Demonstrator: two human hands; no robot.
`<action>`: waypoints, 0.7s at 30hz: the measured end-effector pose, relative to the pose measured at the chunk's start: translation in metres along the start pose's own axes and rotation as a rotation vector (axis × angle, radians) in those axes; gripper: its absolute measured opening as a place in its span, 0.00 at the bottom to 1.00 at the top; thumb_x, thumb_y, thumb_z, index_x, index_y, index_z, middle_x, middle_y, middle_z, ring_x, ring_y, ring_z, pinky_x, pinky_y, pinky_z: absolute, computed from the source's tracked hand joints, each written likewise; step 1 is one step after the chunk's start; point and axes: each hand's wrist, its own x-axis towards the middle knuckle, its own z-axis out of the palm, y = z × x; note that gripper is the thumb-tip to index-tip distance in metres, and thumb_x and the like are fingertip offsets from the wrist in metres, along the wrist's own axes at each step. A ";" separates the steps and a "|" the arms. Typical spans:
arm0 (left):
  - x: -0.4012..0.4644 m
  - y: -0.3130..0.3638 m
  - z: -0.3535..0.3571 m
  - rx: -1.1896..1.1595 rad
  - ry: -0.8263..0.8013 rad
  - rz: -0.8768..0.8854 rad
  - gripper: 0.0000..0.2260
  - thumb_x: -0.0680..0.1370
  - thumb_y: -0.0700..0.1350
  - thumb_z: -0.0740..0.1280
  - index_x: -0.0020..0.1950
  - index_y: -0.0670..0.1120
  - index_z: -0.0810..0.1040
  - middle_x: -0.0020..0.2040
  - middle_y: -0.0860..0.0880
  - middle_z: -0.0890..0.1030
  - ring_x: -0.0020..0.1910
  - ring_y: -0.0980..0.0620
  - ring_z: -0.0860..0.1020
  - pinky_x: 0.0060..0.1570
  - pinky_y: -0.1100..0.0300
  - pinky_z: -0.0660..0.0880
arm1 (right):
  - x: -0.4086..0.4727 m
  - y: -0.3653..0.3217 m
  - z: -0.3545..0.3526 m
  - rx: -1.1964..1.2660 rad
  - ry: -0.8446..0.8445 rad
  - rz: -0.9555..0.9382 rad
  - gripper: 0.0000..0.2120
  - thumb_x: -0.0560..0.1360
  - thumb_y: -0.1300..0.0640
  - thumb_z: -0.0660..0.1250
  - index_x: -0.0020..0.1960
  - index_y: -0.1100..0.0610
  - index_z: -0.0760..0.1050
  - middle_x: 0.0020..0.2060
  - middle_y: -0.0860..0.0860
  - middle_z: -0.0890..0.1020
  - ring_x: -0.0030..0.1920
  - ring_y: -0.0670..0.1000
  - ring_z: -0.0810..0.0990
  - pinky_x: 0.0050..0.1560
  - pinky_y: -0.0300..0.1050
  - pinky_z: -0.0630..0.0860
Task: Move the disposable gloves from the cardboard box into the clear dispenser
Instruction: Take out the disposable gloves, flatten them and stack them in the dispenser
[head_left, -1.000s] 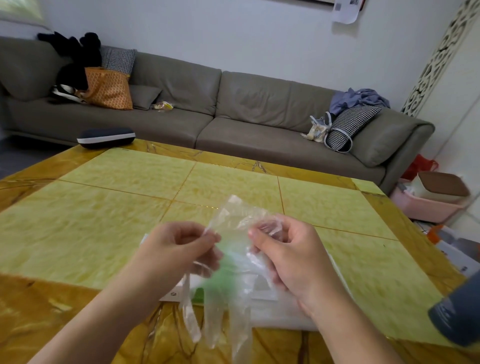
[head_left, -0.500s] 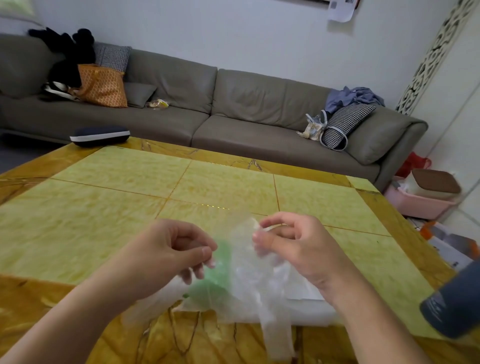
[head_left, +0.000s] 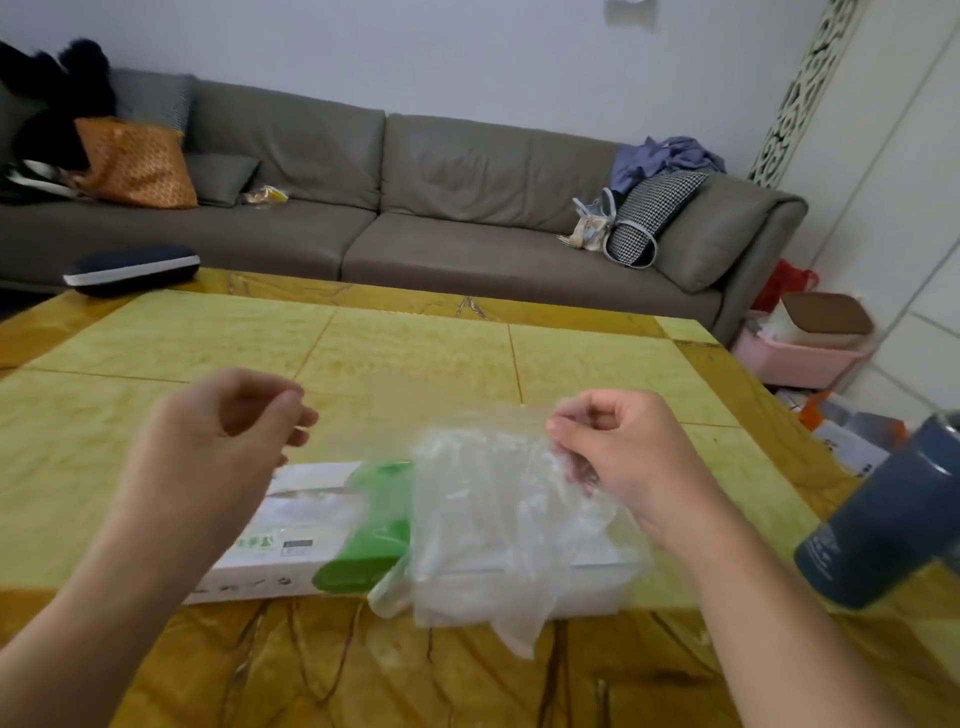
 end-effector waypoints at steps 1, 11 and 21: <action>-0.005 0.004 0.001 0.071 0.074 0.092 0.03 0.82 0.46 0.68 0.52 0.55 0.81 0.43 0.55 0.85 0.46 0.56 0.83 0.43 0.57 0.77 | 0.002 0.003 0.000 -0.027 0.024 0.008 0.05 0.80 0.65 0.72 0.45 0.62 0.83 0.34 0.59 0.85 0.28 0.52 0.80 0.29 0.45 0.76; -0.036 0.025 0.118 0.677 -0.743 0.343 0.14 0.84 0.55 0.62 0.69 0.58 0.74 0.62 0.57 0.78 0.58 0.55 0.77 0.58 0.54 0.78 | 0.001 0.020 0.005 -0.355 -0.056 0.065 0.09 0.80 0.61 0.69 0.42 0.61 0.81 0.28 0.54 0.84 0.23 0.48 0.81 0.28 0.42 0.77; -0.015 0.011 0.143 0.745 -1.077 0.142 0.16 0.80 0.56 0.71 0.67 0.58 0.78 0.56 0.58 0.83 0.54 0.58 0.80 0.56 0.61 0.76 | 0.007 0.025 0.003 -0.733 -0.047 0.074 0.10 0.75 0.65 0.67 0.36 0.61 0.81 0.29 0.56 0.83 0.27 0.57 0.84 0.30 0.54 0.84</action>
